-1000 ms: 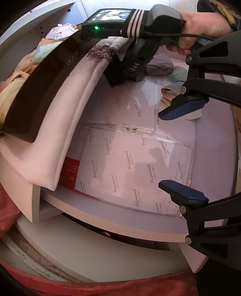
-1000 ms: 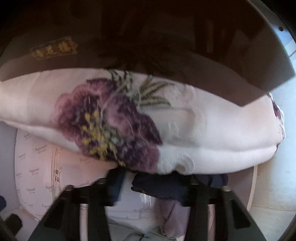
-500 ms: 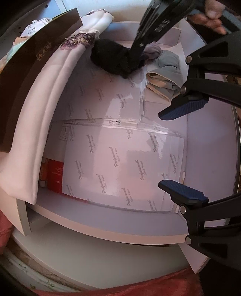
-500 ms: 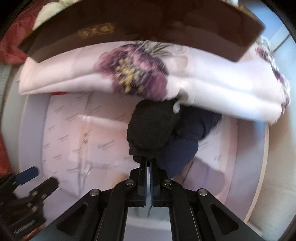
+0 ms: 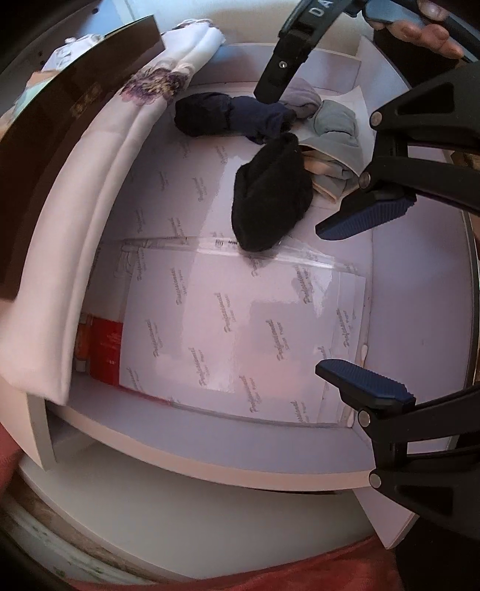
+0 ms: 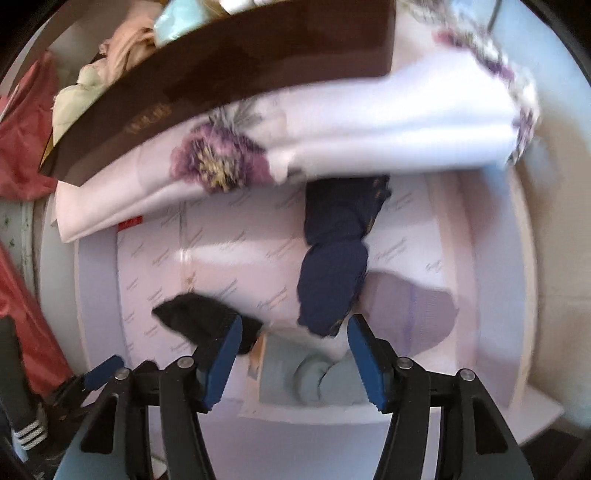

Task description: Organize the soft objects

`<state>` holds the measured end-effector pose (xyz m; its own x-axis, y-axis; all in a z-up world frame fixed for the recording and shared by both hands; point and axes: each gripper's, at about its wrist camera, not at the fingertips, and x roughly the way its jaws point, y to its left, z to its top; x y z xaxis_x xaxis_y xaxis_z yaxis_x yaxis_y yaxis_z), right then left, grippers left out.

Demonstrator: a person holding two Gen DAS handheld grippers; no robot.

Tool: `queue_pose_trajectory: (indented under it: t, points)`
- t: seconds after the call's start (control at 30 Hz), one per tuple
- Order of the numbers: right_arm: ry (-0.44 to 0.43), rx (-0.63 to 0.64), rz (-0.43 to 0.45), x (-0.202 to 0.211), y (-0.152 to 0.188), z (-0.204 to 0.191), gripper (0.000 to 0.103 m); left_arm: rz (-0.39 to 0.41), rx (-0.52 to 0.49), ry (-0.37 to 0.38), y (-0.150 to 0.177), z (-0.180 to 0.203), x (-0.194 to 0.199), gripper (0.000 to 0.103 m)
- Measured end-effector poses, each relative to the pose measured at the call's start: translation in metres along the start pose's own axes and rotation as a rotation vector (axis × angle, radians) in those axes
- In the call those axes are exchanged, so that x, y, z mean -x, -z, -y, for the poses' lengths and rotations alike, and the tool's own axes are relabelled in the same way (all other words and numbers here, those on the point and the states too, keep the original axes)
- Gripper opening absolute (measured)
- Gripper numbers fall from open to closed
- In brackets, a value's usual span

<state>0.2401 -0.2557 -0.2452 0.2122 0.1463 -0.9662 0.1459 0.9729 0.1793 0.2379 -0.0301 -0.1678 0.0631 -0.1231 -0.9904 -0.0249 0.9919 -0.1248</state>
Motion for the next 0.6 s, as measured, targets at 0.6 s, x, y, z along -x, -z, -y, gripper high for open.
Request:
queue_pose_trajectory:
  t: [0.6]
  points:
    - [0.165,0.017,0.029,-0.039,-0.016,0.022,0.058,-0.011,-0.005,-0.015,0.002,0.000,-0.012,0.068]
